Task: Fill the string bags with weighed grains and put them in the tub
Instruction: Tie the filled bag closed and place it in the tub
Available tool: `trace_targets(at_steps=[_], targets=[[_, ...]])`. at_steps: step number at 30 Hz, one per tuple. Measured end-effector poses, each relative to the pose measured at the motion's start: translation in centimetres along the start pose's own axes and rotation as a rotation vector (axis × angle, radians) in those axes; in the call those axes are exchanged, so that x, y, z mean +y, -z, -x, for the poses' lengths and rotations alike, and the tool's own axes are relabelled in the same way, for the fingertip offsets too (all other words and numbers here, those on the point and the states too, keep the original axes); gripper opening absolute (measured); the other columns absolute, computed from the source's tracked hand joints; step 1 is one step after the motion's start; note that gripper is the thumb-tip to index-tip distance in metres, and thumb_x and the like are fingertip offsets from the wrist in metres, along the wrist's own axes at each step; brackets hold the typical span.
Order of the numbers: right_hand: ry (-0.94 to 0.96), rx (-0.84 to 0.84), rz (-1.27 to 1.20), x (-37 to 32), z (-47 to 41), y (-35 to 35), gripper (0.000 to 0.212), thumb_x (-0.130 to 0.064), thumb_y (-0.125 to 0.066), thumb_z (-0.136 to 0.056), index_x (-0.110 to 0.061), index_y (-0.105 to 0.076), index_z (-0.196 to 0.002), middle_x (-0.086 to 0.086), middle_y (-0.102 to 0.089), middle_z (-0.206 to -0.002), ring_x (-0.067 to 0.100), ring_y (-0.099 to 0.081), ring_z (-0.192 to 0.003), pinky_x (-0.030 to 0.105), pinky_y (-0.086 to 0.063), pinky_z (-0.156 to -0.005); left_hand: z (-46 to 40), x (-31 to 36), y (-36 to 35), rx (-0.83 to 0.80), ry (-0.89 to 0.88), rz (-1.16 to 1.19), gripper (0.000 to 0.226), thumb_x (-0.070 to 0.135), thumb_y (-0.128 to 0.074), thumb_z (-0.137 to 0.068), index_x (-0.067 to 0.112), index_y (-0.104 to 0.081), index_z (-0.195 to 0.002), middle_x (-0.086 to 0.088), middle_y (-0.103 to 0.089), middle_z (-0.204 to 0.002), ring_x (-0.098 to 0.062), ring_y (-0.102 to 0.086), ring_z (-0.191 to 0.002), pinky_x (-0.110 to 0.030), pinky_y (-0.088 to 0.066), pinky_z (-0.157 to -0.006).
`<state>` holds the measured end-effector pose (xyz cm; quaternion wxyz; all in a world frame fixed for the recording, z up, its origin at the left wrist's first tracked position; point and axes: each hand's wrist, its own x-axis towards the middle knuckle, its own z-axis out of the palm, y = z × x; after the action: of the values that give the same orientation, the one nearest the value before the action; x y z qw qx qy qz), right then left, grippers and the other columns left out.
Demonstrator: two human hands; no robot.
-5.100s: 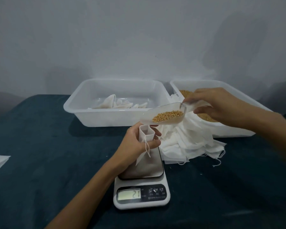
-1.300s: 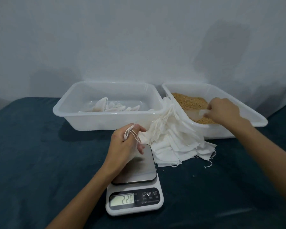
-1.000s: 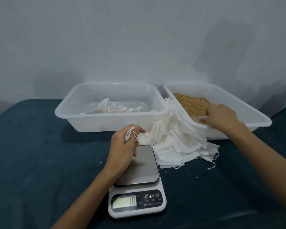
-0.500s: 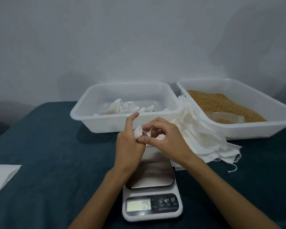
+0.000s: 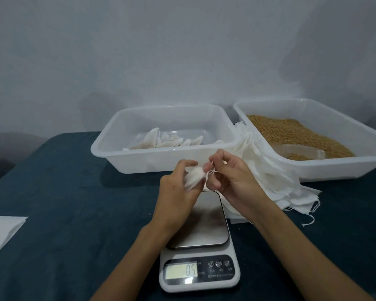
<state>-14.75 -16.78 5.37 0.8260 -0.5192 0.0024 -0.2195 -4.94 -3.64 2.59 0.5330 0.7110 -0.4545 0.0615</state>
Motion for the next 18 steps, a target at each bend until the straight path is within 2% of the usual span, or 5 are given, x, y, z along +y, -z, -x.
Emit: trace_targets(at_steps=[2, 5, 9, 13, 18], targets=[[0.006, 0.08, -0.086, -0.3, -0.3, 0.4, 0.033, 0.001, -0.041, -0.104, -0.014, -0.058, -0.08, 0.001, -0.054, -0.067, 0.007, -0.04, -0.044, 0.021, -0.044, -0.049, 0.0, -0.2, 0.0, -0.037, -0.032, -0.037, 0.015, 0.023, -0.08, -0.092, 0.019, -0.066, -0.09, 0.011, -0.056, -0.062, -0.011, -0.049, -0.055, -0.015, -0.035, -0.054], [0.038, 0.22, -0.119, -1.0, -0.7, 1.5, 0.033, 0.009, -0.034, -0.1, -0.014, -0.05, -0.083, -0.004, -0.043, -0.063, 0.005, -0.033, -0.045, 0.02, -0.043, -0.049, -0.2, 0.0, 0.0, -0.087, -0.069, -0.057, 0.039, 0.03, -0.076, -0.095, 0.038, -0.048, -0.069, 0.011, -0.04, -0.055, -0.01, -0.036, -0.053, -0.019, -0.03, -0.055], [0.032, 0.265, -0.086, -0.8, -1.0, 2.1, 0.024, -0.004, -0.042, -0.106, -0.014, -0.05, -0.087, -0.005, -0.045, -0.064, 0.006, -0.034, -0.047, 0.021, -0.045, -0.05, -0.1, 0.7, 0.1, -0.115, -0.109, -0.025, 0.042, 0.031, -0.066, -0.102, 0.042, -0.041, -0.07, 0.013, -0.034, -0.055, -0.009, -0.033, -0.053, -0.016, -0.027, -0.055], [0.025, 0.245, -0.024, -0.9, -1.0, 2.6, 0.018, -0.028, -0.062, -0.096, -0.012, -0.066, -0.091, 0.001, -0.068, -0.084, 0.008, -0.049, -0.054, 0.023, -0.052, -0.055, -0.5, 0.9, 1.0, -0.098, -0.029, 0.029, 0.028, 0.027, -0.056, -0.106, 0.014, -0.062, -0.083, 0.0, -0.047, -0.059, -0.012, -0.038, -0.054, -0.026, -0.035, -0.054], [0.007, 0.269, -0.12, -1.3, -1.2, 3.5, 0.028, -0.041, -0.06, -0.096, -0.015, -0.067, -0.104, 0.005, -0.072, -0.103, 0.011, -0.058, -0.06, 0.027, -0.055, -0.058, -5.2, 1.3, 4.1, 0.068, 0.078, -0.044, 0.028, 0.031, -0.056, -0.107, 0.014, -0.071, -0.09, 0.003, -0.059, -0.095, -0.011, -0.057, -0.089, -0.019, -0.044, -0.079]])
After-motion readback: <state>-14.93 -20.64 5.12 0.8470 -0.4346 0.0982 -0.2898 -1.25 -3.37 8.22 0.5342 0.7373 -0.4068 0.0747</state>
